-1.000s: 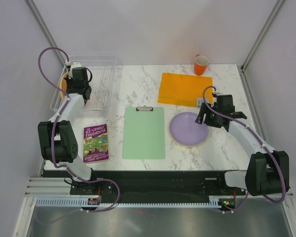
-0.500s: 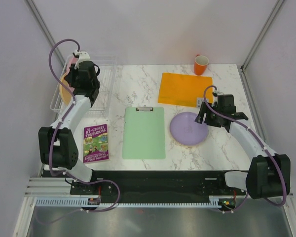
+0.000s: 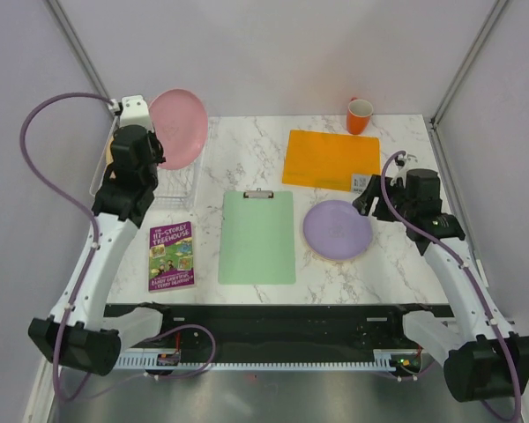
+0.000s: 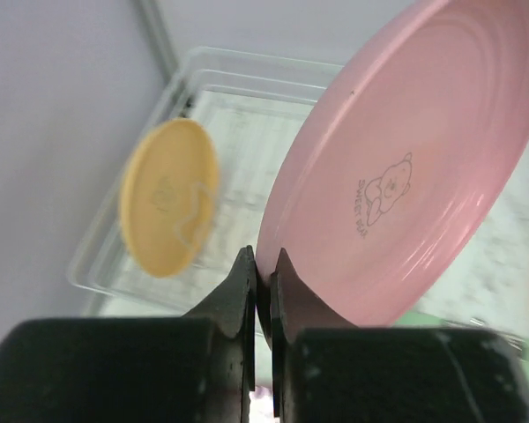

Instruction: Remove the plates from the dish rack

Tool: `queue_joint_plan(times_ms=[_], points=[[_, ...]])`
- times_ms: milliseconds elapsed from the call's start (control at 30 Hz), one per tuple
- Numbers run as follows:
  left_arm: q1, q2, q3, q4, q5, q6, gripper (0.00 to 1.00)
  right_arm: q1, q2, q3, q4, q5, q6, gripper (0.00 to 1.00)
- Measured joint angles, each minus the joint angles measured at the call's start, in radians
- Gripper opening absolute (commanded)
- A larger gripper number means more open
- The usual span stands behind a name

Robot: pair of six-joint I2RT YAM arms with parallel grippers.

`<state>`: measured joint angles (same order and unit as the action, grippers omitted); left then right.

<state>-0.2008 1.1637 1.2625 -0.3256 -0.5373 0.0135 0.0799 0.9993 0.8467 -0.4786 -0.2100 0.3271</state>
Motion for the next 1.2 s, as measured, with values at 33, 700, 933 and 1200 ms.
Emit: queue_joint_plan(times_ms=[33, 700, 933, 1200], points=[[-0.001, -0.031, -0.006, -0.018, 0.053, -0.039, 0.02, 0.0, -0.009, 0.005, 0.004, -0.019, 0.01, 0.76], [-0.228, -0.127, -0.255, -0.088, 0.623, -0.542, 0.02, 0.214, -0.032, 0.006, 0.229, -0.196, 0.245, 0.75], [-0.291, -0.127, -0.256, -0.083, 0.613, -0.575, 0.02, 0.347, 0.028, 0.006, 0.246, -0.124, 0.257, 0.75], [-0.319, -0.104, -0.264, -0.075, 0.561, -0.595, 0.02, 0.387, 0.032, 0.008, 0.245, -0.035, 0.258, 0.75]])
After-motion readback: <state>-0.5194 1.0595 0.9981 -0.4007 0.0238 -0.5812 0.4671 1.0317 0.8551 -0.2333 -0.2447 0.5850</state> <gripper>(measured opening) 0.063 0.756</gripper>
